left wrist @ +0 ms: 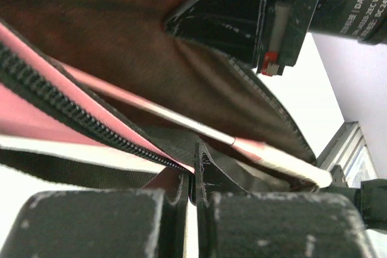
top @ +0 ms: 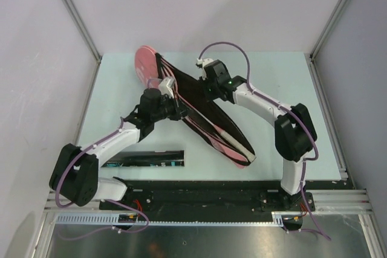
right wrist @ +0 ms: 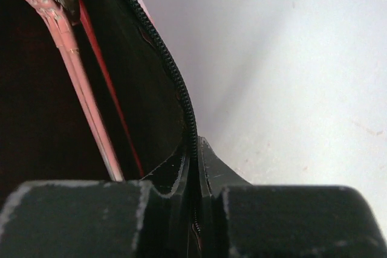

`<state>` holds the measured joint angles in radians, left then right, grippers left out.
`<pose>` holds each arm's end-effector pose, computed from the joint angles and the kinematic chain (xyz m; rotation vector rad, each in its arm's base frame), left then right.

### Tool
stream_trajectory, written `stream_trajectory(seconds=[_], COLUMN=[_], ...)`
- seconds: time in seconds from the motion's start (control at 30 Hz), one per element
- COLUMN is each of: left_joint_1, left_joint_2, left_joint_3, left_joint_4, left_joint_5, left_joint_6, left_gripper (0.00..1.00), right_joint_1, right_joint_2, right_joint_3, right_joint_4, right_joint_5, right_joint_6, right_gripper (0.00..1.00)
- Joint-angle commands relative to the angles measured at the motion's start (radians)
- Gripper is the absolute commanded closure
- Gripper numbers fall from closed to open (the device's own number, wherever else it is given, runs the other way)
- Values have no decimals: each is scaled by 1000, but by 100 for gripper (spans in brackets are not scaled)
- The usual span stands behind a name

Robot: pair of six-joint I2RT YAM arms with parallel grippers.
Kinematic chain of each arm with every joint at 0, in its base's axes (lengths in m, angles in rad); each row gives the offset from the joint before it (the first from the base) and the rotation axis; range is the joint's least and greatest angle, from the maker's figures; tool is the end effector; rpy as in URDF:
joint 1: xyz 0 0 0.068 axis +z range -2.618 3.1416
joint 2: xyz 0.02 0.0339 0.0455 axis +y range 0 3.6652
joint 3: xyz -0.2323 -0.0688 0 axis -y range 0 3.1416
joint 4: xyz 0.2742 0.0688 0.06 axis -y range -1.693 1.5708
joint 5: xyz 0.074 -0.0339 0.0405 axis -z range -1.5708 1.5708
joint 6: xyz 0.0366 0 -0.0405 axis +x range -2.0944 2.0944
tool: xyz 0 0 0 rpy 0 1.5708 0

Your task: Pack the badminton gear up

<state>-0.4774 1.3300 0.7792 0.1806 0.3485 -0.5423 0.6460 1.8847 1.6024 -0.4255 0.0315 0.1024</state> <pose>0.2880 -0.1631 0.2075 0.1796 2.0478 -0.9955 0.3647 0.2735 0.2438 -0.6023 2.2234 0.3539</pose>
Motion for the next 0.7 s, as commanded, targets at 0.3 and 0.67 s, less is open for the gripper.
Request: stream_trajectory(seconds=[0.3, 0.67], left_joint_1=[56, 65], left_joint_2=[-61, -183], left_joint_3=[-77, -172], left_joint_4=[25, -23], left_joint_5=[-62, -216], left_joint_6=[-4, -51], left_gripper=[100, 100], right_joint_1=[138, 230], right_joint_2=[-33, -94], right_joint_3=[46, 9], right_joint_4=[-81, -6], right_joint_5=[393, 468], right_joint_6=[-75, -81], right_gripper=[100, 100])
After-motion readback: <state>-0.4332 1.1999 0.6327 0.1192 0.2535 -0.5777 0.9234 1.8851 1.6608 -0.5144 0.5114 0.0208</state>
